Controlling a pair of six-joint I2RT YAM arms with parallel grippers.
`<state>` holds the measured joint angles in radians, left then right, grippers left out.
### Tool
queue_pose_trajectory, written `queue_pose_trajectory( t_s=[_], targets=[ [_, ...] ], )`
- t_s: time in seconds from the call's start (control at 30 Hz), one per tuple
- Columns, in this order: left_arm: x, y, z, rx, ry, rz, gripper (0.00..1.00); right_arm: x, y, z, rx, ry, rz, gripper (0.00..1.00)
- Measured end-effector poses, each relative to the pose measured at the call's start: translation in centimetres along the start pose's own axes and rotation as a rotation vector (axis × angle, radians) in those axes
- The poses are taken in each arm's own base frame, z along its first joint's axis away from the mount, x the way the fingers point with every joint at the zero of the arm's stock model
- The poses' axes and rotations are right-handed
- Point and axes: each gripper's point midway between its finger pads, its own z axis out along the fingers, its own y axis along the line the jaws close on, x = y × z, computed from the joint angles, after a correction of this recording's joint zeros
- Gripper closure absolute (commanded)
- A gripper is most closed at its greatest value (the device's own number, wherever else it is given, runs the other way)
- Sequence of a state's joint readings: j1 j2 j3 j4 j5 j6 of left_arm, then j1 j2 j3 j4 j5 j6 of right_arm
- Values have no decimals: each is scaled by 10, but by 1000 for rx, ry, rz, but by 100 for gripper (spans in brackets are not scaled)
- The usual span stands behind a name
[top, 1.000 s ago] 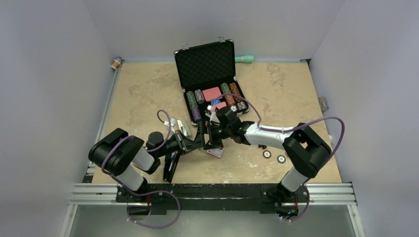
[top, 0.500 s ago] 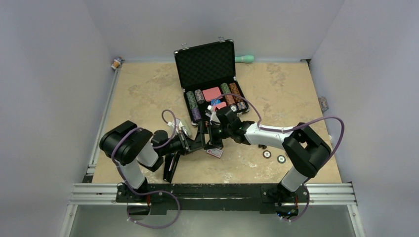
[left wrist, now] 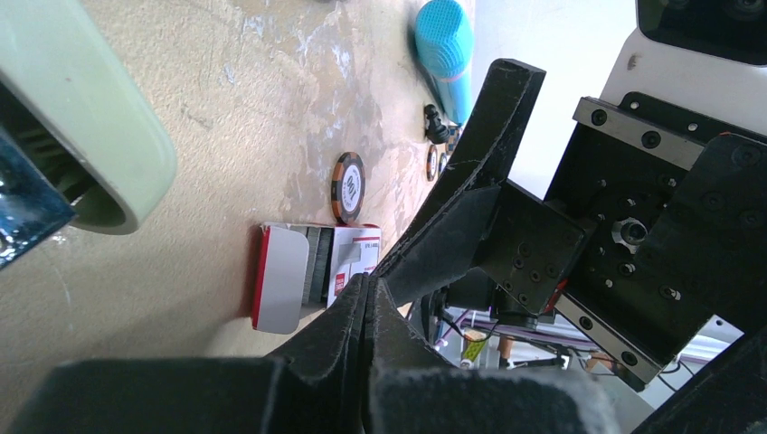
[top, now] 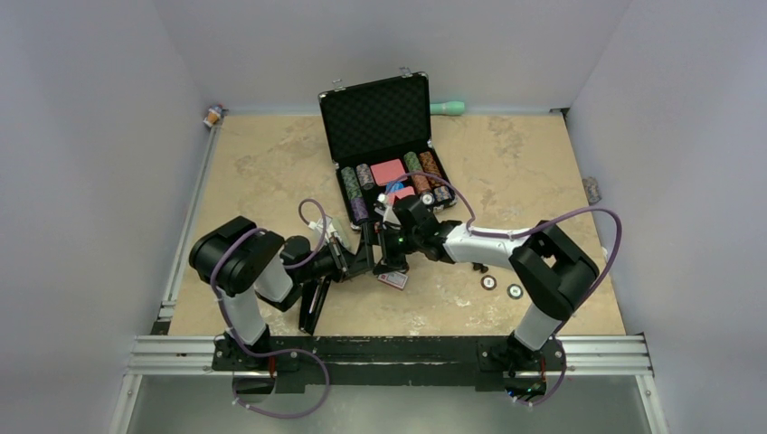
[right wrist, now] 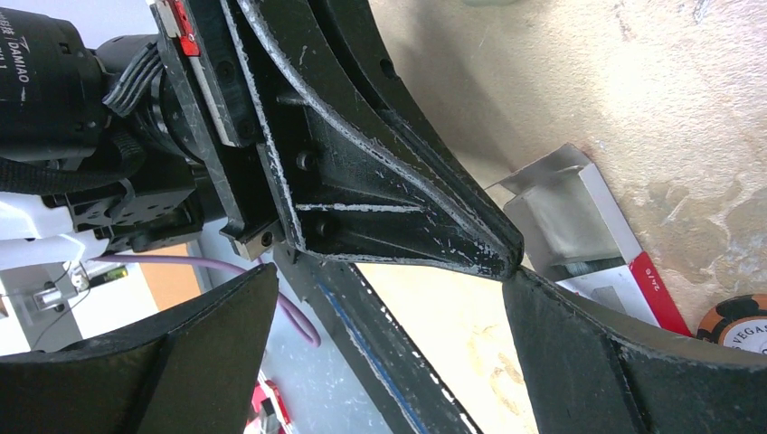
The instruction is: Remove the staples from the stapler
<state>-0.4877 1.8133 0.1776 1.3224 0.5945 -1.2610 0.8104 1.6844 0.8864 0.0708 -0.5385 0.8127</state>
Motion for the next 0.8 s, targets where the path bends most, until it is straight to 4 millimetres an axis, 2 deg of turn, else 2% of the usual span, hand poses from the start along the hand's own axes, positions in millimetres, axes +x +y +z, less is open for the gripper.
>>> queue_pose_trajectory(
  t_s=[0.8],
  targets=[
    [-2,0,1,3,-8,13,100,-10,1,-7,20,-17,4,1]
  ],
)
